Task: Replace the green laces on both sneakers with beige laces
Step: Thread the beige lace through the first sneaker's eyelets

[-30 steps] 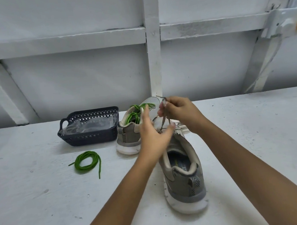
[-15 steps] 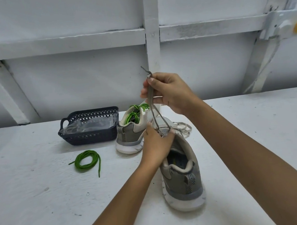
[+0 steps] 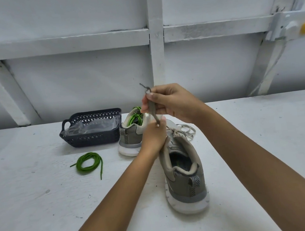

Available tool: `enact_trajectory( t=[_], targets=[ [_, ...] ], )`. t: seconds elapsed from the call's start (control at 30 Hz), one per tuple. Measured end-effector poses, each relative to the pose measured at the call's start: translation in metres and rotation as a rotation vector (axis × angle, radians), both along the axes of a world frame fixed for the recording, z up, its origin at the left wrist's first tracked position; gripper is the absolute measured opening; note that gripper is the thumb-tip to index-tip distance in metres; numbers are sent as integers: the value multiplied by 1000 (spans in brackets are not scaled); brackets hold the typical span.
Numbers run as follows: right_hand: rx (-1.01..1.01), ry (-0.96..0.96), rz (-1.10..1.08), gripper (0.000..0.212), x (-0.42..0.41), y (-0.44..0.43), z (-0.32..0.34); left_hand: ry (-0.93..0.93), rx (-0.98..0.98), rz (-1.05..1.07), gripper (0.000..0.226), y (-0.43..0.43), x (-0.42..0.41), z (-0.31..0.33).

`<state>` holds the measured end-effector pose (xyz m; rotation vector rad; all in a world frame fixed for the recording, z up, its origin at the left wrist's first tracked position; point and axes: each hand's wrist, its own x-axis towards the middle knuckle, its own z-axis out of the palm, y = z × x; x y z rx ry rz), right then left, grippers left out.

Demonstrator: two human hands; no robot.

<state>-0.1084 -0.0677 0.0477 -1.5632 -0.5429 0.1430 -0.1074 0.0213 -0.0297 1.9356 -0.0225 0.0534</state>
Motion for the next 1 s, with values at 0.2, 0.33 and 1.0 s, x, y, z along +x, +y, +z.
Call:
enact_trajectory(
  t=[0.2, 0.33, 1.0],
  targets=[
    [-318, 42, 13, 36, 9, -32, -9, -28, -262, 84, 39, 0, -2, -27],
    [-644, 86, -496, 33, 48, -49, -62, -33, -315, 90, 44, -4, -1, -38],
    [-26, 247, -543, 16, 75, -47, -64, 9, -386, 149, 41, -8, -2, -37]
  ],
)
